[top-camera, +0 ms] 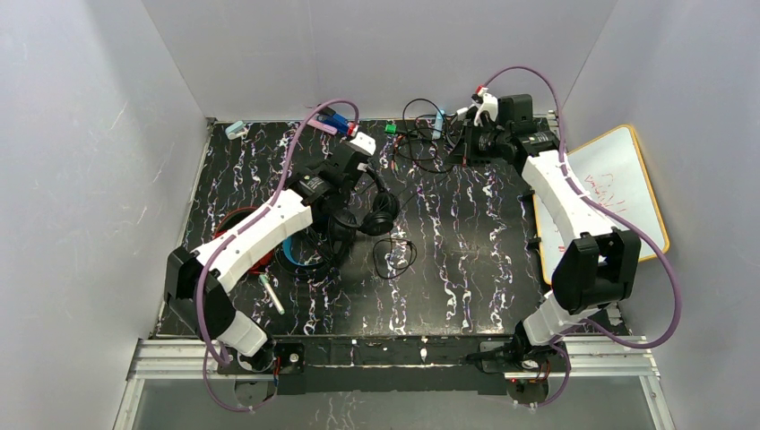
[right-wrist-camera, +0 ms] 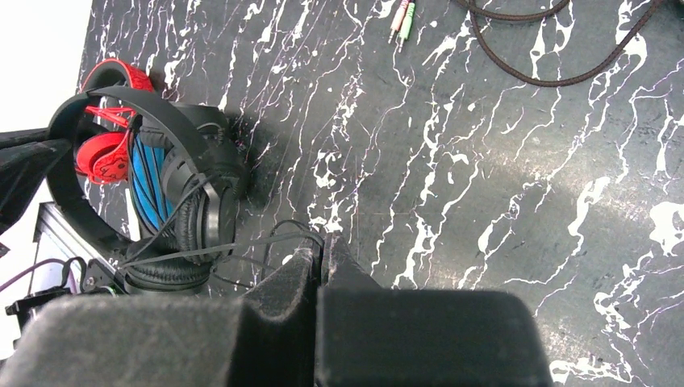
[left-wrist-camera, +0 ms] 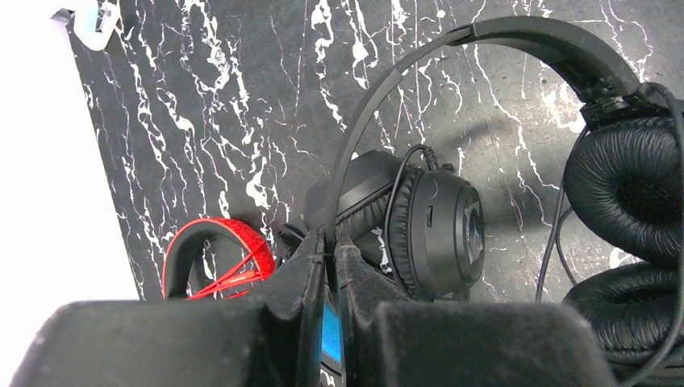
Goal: Wrap the headphones
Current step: Wrap the headphones cable around the headphones.
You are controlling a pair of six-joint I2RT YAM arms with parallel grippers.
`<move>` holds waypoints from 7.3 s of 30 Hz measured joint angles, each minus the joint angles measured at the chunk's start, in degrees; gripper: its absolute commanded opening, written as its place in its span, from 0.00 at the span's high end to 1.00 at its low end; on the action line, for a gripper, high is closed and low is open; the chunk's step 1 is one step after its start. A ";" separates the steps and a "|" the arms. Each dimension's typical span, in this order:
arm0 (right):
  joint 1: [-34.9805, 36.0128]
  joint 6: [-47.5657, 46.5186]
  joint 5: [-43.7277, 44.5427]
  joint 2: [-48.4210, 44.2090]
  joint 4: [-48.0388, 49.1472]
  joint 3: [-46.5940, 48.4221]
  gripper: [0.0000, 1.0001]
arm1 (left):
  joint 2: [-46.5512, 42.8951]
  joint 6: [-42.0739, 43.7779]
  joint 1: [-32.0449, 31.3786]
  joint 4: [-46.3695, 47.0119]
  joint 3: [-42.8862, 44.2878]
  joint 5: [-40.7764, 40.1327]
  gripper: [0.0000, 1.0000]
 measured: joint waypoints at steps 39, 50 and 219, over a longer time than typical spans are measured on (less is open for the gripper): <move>-0.09 7.76 -8.41 -9.35 34.32 -32.33 0.99 | -1.97 -24.72 -0.28 -1.40 13.81 36.87 1.00; -0.46 14.29 -9.64 -17.99 67.21 -47.52 0.82 | -1.92 -39.19 -0.28 6.54 13.90 37.00 1.00; 18.62 -6.86 13.88 -2.95 -2.40 -0.07 0.99 | -2.99 4.13 2.03 17.94 -7.45 4.98 1.00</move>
